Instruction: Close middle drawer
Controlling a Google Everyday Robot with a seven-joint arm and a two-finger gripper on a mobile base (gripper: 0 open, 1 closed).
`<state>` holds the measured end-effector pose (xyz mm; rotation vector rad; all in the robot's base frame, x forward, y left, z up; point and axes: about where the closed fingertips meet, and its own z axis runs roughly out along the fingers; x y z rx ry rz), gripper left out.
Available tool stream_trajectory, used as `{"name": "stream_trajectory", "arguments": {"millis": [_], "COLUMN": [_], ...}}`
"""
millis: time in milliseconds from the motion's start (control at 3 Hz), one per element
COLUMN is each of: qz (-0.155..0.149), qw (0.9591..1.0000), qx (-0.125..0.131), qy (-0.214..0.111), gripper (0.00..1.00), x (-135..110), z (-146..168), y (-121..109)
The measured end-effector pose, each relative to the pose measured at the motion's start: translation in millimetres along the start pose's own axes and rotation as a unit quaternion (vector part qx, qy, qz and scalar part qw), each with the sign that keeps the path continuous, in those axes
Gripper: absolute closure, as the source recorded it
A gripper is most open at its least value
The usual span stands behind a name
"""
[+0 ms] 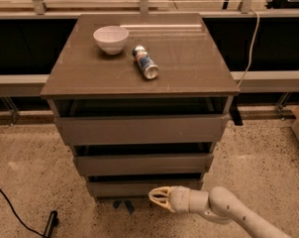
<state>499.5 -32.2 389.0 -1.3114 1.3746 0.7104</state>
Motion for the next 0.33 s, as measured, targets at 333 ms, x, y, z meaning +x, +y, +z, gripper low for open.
{"name": "stream_trajectory", "arguments": {"millis": [333], "qz": [-0.002], "qw": [0.9998], "qx": [-0.017], "qy": [0.002], "gripper": [1.00], "x": [-27.3], "z": [-7.6], "y": [35.4]}}
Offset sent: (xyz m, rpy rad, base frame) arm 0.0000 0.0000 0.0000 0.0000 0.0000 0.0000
